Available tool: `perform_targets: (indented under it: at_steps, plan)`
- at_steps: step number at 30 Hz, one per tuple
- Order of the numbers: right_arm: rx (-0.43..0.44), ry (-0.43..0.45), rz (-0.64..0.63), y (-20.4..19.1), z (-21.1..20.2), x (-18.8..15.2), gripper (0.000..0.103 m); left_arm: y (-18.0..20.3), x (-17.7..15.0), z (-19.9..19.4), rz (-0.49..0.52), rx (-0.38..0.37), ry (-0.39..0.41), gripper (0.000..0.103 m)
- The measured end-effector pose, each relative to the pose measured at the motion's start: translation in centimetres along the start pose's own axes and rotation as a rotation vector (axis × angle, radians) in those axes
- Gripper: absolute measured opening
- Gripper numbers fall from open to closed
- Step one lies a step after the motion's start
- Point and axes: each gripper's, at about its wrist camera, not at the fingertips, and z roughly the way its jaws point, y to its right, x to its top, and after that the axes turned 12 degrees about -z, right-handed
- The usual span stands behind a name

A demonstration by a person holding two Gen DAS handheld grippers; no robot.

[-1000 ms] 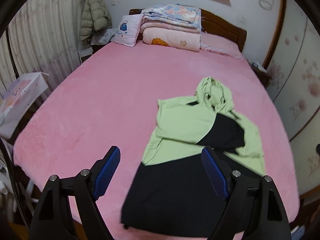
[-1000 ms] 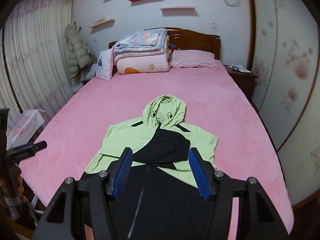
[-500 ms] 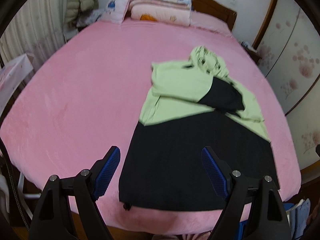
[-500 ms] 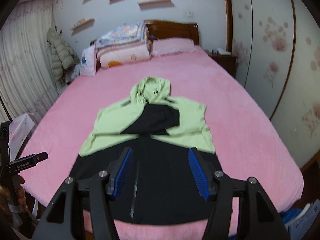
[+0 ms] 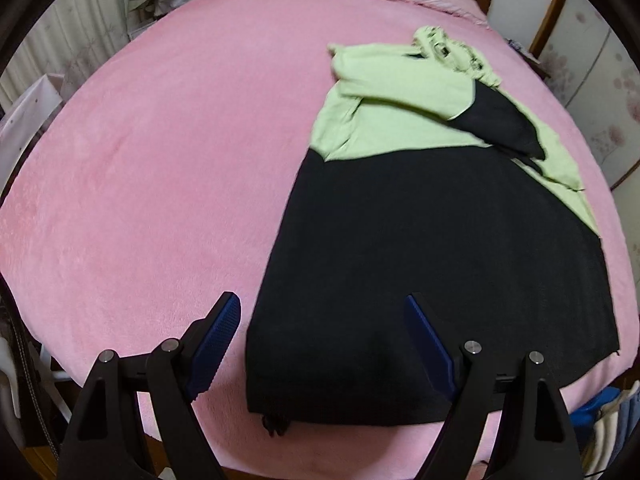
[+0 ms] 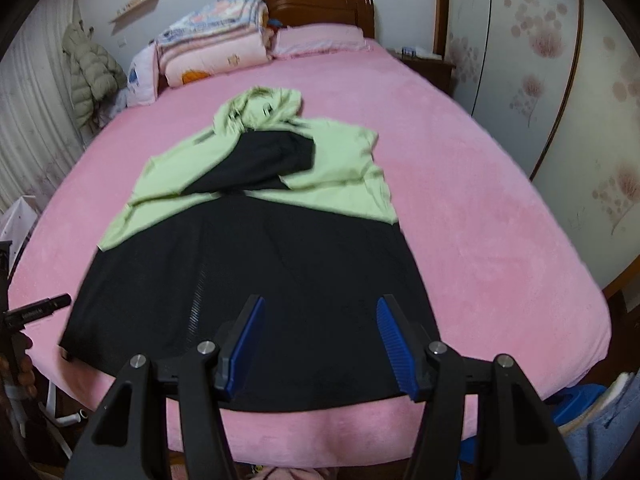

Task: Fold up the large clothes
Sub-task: 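Grasp the black hem of the jacket with both grippers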

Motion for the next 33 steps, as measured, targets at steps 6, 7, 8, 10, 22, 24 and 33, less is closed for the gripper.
perform_targets:
  at_steps: [6, 7, 8, 10, 22, 24, 33]
  plan:
    - [-0.023, -0.11, 0.08, 3.9, 4.4, -3.4, 0.058, -2.5, -0.4, 3.2, -0.032, 0.021, -0.05, 0.082]
    - [-0.023, -0.123, 0.1, 4.7, 4.8, -3.9, 0.058, -3.0, -0.5, 3.5, -0.038, 0.021, -0.057, 0.082]
    - [-0.023, -0.132, 0.118, 5.5, 5.1, -4.3, 0.058, -3.3, -0.6, 3.7, -0.044, 0.02, -0.063, 0.082]
    - [-0.023, -0.149, 0.153, 7.1, 5.7, -5.2, 0.058, -4.3, -0.8, 4.4, -0.065, 0.006, -0.087, 0.082]
    - [0.076, -0.212, 0.239, 10.8, 9.4, -9.4, 0.058, -6.2, -1.2, 5.6, -0.019, -0.13, -0.149, 0.084]
    - [0.09, -0.21, 0.233, 10.8, 9.7, -9.6, 0.058, -6.6, -1.3, 5.6, -0.009, -0.157, -0.163, 0.084]
    - [0.181, -0.203, 0.207, 10.4, 10.0, -9.5, 0.042, -6.1, -2.2, 4.8, -0.013, -0.241, -0.194, 0.084]
